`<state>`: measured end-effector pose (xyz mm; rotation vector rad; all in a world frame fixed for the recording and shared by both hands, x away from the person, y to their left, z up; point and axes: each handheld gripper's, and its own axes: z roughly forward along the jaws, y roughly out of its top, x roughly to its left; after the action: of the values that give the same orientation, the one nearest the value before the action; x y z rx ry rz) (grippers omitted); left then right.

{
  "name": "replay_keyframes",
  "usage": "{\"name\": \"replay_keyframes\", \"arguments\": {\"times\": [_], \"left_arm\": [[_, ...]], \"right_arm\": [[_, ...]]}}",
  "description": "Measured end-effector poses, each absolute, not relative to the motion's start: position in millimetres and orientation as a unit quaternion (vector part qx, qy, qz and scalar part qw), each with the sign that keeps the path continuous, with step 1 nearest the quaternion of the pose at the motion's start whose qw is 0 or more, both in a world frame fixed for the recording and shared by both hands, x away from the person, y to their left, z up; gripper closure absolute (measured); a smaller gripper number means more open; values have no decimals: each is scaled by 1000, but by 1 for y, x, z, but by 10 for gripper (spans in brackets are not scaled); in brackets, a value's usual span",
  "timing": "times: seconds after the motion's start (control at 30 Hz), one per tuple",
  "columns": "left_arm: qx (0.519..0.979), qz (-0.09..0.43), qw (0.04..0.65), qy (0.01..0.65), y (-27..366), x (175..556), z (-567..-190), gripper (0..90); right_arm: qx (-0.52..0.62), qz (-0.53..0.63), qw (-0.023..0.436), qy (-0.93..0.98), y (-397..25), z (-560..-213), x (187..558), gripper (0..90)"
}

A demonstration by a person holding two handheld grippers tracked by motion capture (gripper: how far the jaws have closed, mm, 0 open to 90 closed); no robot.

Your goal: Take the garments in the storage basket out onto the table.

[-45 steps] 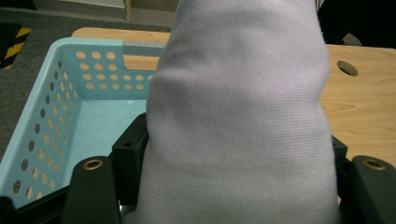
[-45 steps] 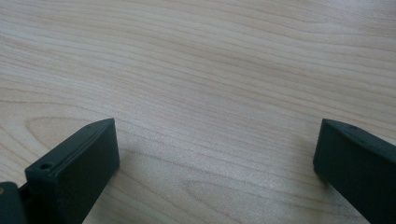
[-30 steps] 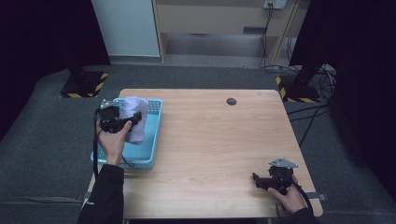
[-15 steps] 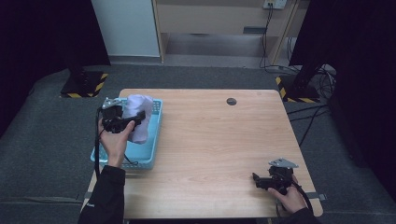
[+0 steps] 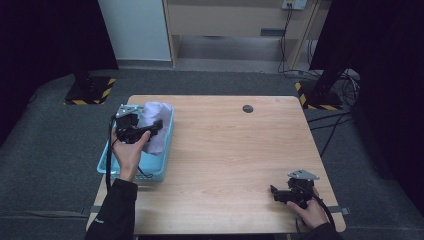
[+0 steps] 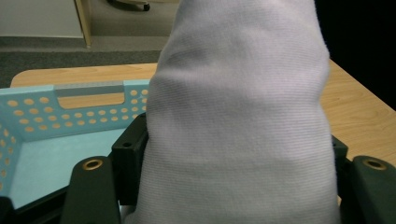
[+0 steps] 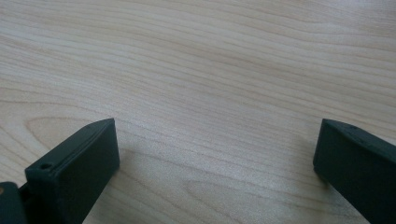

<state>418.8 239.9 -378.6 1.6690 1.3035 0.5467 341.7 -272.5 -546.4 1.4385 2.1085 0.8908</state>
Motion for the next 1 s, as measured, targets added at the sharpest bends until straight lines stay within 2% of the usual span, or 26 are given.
{"name": "replay_keyframes", "arguments": {"times": [1.0], "left_arm": [[700,196,473,498,212,420,-388,320]], "right_arm": [[519,322,217,761,-272,-546,342,5]]}}
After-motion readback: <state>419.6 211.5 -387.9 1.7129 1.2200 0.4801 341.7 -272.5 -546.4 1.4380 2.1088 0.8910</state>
